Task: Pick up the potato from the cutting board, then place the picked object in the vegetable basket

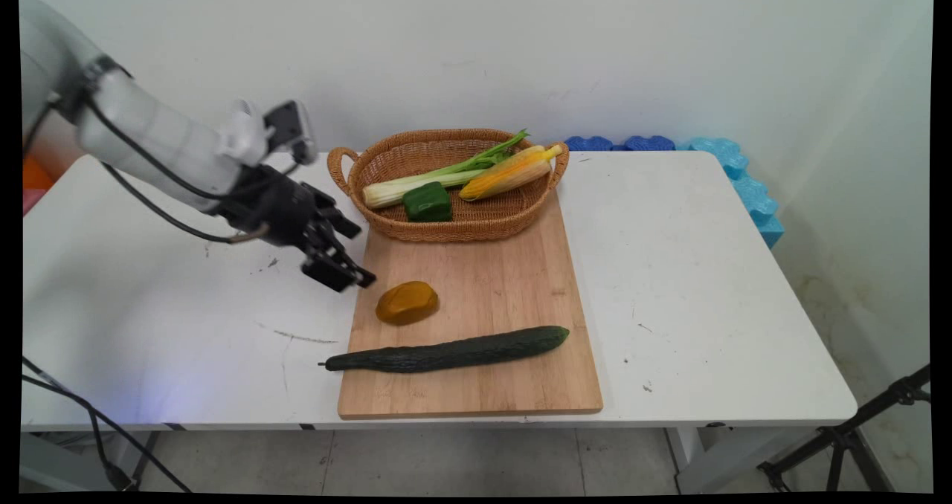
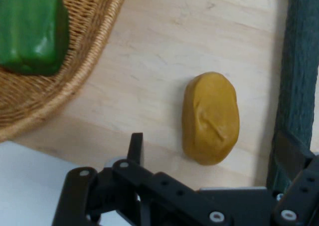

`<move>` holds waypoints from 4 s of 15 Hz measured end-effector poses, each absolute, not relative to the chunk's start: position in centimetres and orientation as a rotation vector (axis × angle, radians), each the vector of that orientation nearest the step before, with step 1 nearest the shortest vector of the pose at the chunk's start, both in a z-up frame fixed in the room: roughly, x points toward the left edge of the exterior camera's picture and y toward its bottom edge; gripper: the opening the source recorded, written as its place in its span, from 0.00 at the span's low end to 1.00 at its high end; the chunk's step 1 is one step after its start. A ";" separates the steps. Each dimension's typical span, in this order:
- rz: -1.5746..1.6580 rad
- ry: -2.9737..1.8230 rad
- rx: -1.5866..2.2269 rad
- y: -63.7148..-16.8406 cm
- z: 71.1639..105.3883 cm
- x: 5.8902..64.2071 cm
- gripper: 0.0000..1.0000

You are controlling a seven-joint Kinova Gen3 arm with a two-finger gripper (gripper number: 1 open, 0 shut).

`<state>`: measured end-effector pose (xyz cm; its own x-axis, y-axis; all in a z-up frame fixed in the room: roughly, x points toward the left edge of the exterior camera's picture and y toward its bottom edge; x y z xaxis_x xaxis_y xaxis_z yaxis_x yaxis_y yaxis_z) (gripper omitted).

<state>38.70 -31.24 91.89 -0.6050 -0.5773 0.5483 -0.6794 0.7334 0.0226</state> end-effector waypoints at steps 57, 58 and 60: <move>0.605 -2.350 1.332 -52.5 97.1 39.8 0.00; 0.609 -2.357 1.341 -53.0 96.5 40.0 0.00; 0.608 -2.368 1.353 -53.8 95.2 40.3 0.00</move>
<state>40.35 -53.76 95.24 -0.4852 -0.7221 0.4932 -0.8703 0.4532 -0.1926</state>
